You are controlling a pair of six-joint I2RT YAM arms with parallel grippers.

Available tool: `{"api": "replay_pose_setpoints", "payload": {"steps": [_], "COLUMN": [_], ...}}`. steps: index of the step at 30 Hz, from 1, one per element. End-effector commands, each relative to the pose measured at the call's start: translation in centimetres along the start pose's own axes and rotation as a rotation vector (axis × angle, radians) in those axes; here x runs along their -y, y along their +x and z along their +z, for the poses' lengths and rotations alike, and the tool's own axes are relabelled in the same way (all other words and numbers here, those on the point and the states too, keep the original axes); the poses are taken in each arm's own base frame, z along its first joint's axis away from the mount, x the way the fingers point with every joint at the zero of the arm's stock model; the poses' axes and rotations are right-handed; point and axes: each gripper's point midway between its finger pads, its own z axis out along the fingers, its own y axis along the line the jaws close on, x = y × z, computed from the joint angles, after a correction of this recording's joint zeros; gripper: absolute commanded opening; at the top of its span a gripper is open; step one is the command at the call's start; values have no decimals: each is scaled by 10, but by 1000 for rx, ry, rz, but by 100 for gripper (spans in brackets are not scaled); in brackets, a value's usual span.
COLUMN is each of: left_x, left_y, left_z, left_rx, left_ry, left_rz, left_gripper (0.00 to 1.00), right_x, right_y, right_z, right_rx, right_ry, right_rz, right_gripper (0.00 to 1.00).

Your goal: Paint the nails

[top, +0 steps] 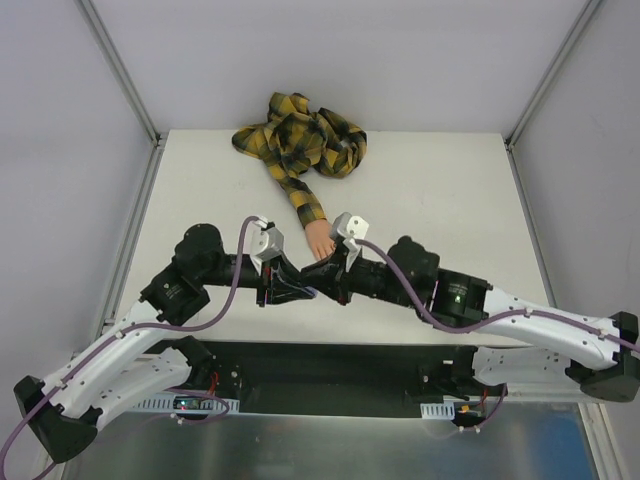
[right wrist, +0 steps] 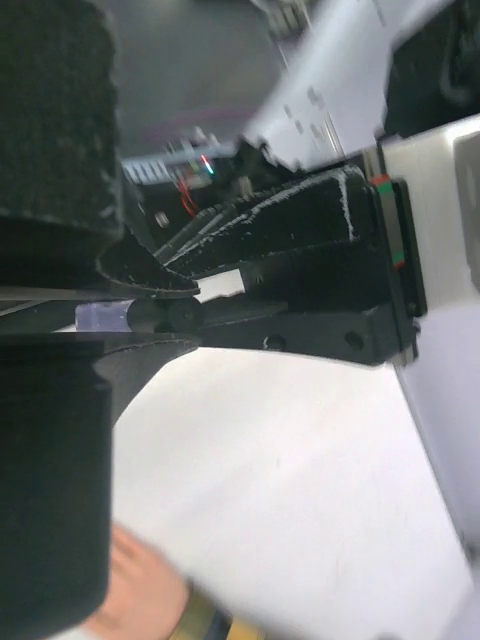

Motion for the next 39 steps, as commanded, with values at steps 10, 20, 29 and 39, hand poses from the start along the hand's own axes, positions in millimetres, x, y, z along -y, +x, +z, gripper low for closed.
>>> {"api": "replay_pose_setpoints", "payload": {"steps": [10,20,29,39], "left_x": [-38,13,37,39], "left_y": [-23,-17,-16,-19], "left_z": [-6,3,0,-2], "left_rx": [42,-3,2,13], "left_ry": [-211,121,255,252], "left_rz": [99,65,77,89], "left_gripper": [0,0,0,0], "right_x": [32,-5,-22,-21], "right_y": [-35,-45,-36,-23], "right_z": [-20,-31,-17,-13], "right_rx": [45,-18,-71,-99], "right_ry": [458,-58,-287,-321], "right_rz": [-100,3,33,49], "right_gripper": [27,70,61,46]}}
